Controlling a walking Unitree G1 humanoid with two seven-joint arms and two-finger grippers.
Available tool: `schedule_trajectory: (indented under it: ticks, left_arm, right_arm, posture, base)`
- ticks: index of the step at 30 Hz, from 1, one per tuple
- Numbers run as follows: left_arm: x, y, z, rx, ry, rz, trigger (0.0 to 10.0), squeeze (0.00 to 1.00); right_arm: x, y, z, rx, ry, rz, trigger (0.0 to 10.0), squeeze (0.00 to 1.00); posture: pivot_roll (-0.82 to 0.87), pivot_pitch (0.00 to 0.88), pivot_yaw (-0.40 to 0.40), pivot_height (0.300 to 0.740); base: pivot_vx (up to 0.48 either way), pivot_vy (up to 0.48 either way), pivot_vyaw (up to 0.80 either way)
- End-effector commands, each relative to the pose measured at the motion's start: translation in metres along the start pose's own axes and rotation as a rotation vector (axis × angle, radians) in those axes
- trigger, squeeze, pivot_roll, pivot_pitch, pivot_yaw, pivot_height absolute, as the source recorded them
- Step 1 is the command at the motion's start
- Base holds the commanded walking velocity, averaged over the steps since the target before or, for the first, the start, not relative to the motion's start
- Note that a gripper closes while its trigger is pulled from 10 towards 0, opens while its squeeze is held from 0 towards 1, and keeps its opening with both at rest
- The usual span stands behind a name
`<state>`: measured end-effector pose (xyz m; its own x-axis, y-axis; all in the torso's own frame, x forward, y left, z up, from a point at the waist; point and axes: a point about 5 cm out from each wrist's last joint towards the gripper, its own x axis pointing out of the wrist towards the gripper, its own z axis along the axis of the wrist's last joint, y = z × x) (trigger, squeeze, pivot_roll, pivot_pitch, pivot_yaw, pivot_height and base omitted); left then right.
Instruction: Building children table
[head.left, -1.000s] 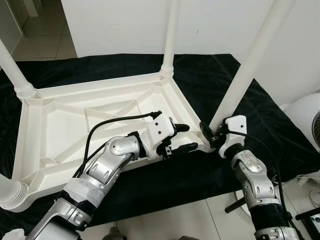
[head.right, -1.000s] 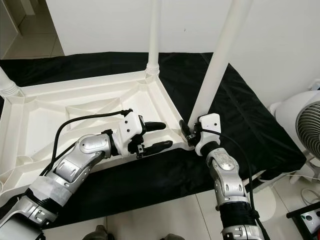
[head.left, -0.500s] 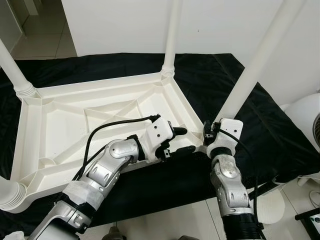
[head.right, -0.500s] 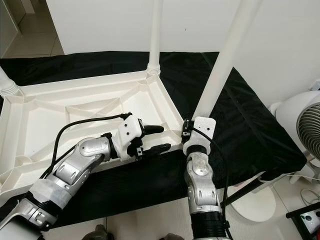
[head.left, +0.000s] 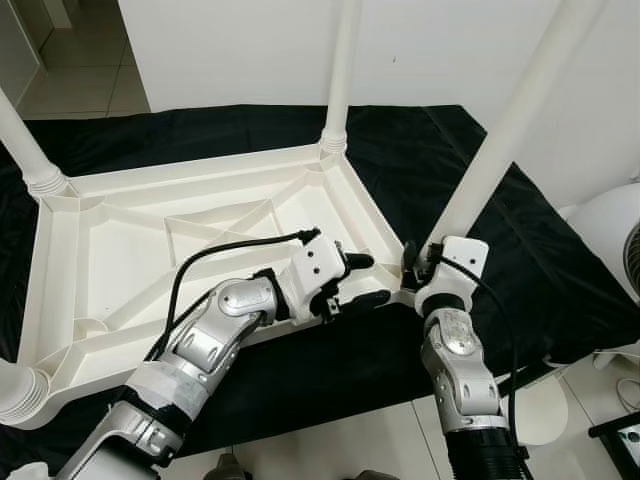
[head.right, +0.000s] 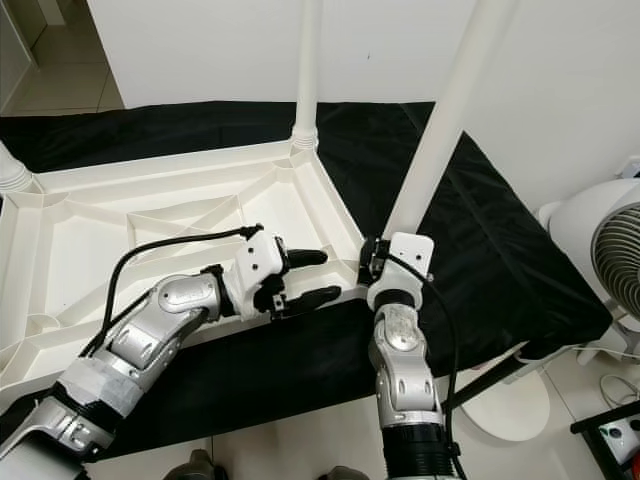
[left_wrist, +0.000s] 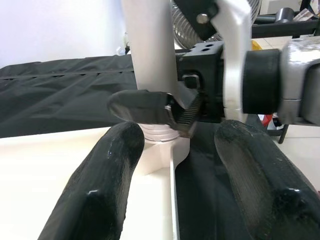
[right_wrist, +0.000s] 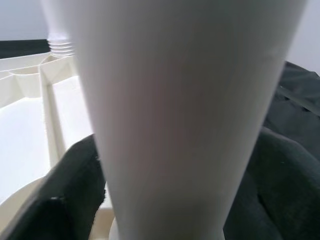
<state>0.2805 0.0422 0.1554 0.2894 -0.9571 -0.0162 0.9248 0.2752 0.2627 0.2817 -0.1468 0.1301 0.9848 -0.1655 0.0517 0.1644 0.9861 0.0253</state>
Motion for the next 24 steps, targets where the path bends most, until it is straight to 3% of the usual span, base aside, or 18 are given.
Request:
schedule_trajectory:
  ticks: [1, 3, 4, 10, 13, 24]
  left_arm:
    - [0.0, -0.001, -0.001, 0.02, 0.014, -0.064, 10.0, 0.0]
    - [-0.001, -0.001, -0.002, 0.024, 0.016, -0.063, 10.0, 0.0]
    - [-0.001, -0.001, -0.002, 0.025, 0.016, -0.062, 10.0, 0.0]
    - [0.0, -0.001, -0.002, 0.026, 0.017, -0.069, 10.0, 0.0]
    - [0.002, -0.001, -0.002, 0.028, 0.013, -0.081, 10.0, 0.0]
    - [0.005, -0.001, -0.001, 0.035, 0.007, -0.092, 10.0, 0.0]
  right_arm:
    - [-0.002, -0.001, -0.001, -0.019, 0.009, 0.013, 10.0, 1.0]
    - [-0.004, -0.004, -0.003, -0.018, 0.019, 0.033, 10.0, 1.0]
    - [-0.006, -0.008, -0.004, -0.039, 0.023, 0.052, 10.0, 0.0]
    - [-0.015, -0.016, -0.007, -0.056, 0.022, 0.179, 10.0, 0.0]
    - [-0.019, -0.023, -0.008, -0.079, 0.011, 0.391, 10.0, 0.0]
    - [0.002, -0.036, -0.006, -0.173, 0.012, 0.536, 10.0, 0.0]
  posture:
    - [0.0, 0.006, -0.054, 0.74]
    - [0.0, 0.002, -0.055, 0.74]
    - [0.0, 0.0, -0.054, 0.74]
    - [0.0, 0.0, -0.047, 0.74]
    - [-0.01, 0.0, -0.04, 0.74]
    - [-0.01, 0.0, -0.038, 0.74]
  base:
    - [0.0, 0.0, 0.0]
    - [0.0, 0.0, 0.0]
    - [0.0, 0.0, 0.0]
    - [0.0, 0.0, 0.0]
    - [0.0, 0.0, 0.0]
    - [0.0, 0.0, 0.0]
